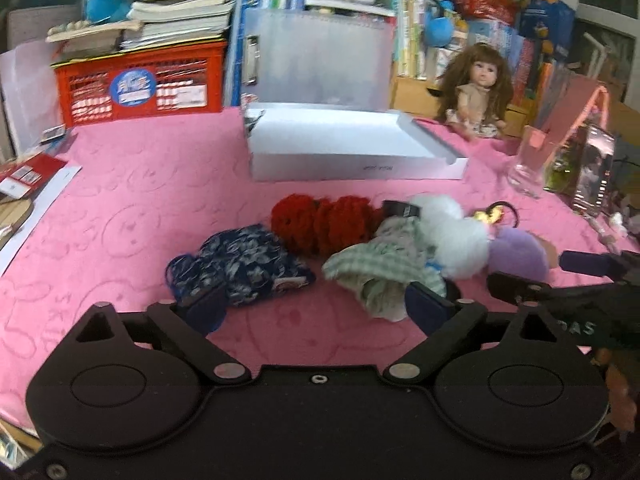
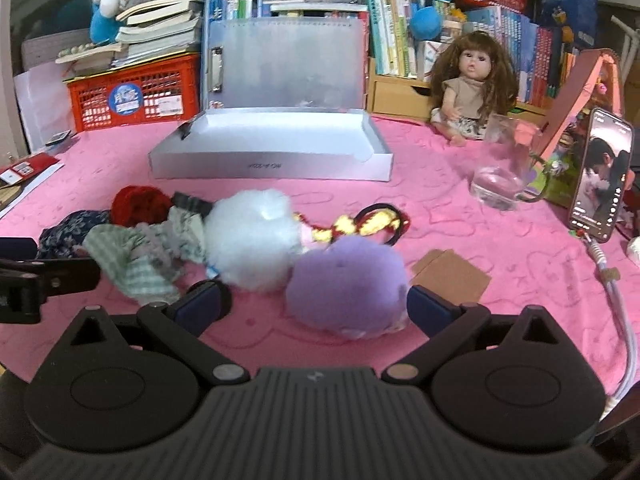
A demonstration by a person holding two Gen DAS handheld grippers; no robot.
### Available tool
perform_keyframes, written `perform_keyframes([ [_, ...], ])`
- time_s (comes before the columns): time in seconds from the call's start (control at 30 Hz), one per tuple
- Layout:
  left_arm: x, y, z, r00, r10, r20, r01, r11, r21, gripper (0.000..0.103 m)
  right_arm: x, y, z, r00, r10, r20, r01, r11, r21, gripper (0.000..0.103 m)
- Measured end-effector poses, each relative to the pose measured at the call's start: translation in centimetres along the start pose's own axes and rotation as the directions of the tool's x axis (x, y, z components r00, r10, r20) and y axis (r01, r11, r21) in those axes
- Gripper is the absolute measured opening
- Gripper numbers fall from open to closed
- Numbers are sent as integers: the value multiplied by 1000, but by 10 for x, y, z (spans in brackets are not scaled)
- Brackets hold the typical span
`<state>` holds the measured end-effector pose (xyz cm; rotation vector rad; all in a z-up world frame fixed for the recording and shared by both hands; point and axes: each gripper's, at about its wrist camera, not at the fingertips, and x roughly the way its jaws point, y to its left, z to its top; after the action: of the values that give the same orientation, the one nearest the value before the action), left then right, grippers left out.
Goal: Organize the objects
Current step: 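Lower the left tool onto the green plaid cloth and close on it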
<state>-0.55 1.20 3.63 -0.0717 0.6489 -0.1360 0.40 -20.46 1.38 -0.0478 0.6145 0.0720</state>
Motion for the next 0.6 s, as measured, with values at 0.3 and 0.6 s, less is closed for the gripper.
perform_keyframes([
  [0.3,-13,-11,10,993,-110,46,108,993,42,73,7,-14,5,1000,-30,0,30,999,30,95],
  [0.6,6,-21,16,990,-143,15,142,989,52,59,19,-19,4,999,-25,-20,25,999,42,88],
])
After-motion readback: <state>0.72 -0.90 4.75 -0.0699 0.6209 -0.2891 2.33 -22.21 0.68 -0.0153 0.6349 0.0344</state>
